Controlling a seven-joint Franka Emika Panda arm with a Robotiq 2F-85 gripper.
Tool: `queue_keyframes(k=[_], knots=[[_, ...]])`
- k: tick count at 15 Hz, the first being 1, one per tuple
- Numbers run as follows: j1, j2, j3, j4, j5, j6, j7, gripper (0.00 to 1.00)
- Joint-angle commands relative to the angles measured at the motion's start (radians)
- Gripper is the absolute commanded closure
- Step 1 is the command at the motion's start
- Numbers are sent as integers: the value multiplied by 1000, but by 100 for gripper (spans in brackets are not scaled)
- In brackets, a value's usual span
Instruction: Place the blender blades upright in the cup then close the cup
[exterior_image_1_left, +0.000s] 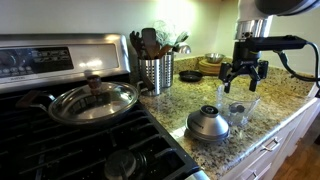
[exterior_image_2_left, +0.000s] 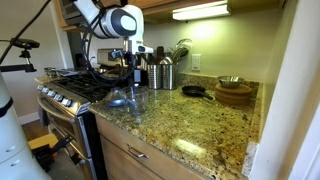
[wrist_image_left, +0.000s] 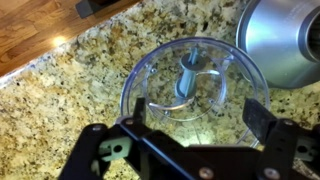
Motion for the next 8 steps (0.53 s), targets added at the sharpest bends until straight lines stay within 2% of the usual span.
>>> queue_keyframes(k=[1,2,8], knots=[[-5,24,-7,23,10,-26,19,8],[-5,32,-7,25,10,-27,19,12],[9,73,-3,51,22,-46,7,15]])
